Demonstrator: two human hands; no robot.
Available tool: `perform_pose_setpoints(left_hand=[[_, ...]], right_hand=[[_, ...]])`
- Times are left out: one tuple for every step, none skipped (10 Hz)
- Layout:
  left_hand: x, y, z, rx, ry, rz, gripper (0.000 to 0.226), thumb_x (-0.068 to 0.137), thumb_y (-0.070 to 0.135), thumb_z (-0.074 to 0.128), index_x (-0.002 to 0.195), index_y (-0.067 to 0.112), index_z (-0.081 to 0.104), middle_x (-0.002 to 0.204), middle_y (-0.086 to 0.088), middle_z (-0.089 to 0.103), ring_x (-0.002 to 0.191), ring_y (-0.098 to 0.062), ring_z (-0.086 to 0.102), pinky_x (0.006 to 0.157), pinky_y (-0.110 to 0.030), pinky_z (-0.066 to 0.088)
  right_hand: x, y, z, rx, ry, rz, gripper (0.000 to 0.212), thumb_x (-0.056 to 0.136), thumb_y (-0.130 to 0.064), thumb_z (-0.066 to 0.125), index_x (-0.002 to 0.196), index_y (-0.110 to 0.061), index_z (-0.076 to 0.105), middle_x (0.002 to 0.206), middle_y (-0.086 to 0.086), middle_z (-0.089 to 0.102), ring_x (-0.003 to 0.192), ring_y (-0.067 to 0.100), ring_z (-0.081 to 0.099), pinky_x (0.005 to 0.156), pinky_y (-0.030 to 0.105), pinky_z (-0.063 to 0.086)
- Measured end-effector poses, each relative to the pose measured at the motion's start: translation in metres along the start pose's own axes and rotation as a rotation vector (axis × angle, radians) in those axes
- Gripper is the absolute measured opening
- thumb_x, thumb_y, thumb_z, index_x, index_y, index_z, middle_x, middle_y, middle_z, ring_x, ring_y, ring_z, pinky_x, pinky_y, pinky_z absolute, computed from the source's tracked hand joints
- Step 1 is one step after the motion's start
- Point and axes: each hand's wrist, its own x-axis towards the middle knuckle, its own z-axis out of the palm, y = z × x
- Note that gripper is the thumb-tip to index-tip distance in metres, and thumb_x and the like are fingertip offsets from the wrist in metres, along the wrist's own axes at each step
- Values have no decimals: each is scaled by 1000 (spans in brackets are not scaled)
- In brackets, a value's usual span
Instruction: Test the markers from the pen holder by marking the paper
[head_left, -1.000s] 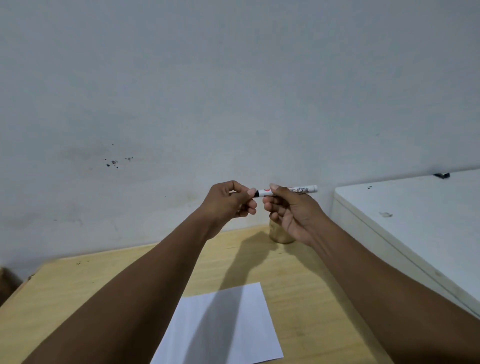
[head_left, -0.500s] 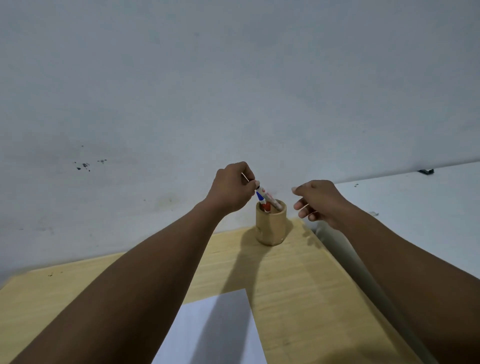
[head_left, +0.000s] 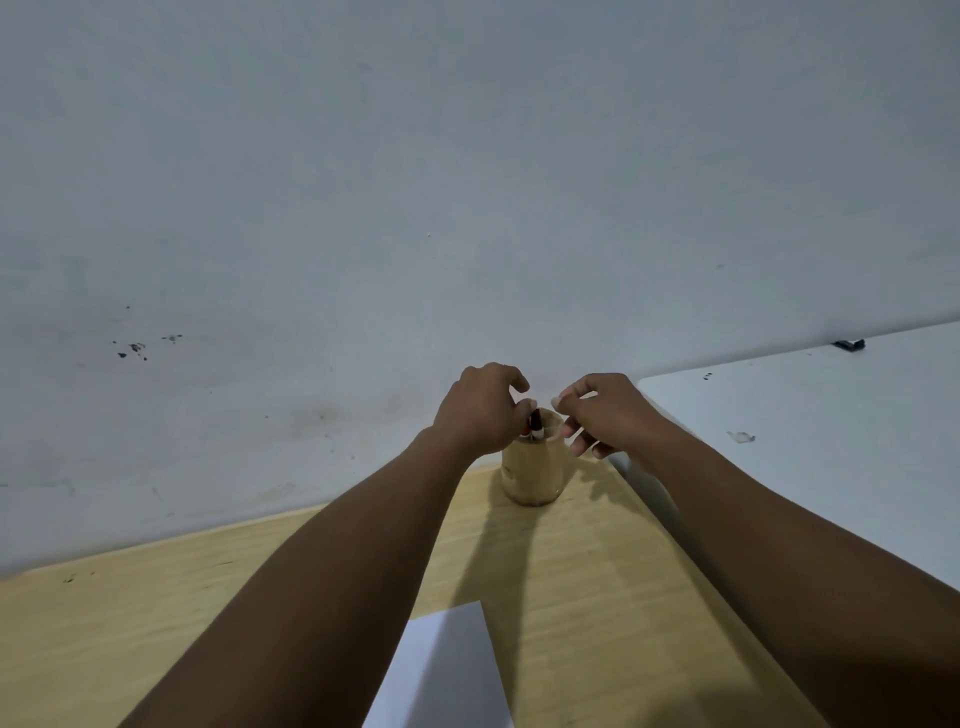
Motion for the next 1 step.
perform_pose_setpoints(left_hand=[[-6, -3, -14, -15, 30, -25, 32, 94, 32, 69, 121, 17, 71, 101, -9, 74, 103, -27, 68, 91, -41, 55]], right_hand=[[-5, -6, 1, -3, 11, -18, 15, 95, -24, 67, 101, -11, 68, 69, 5, 75, 45, 14, 66, 49, 26, 48]])
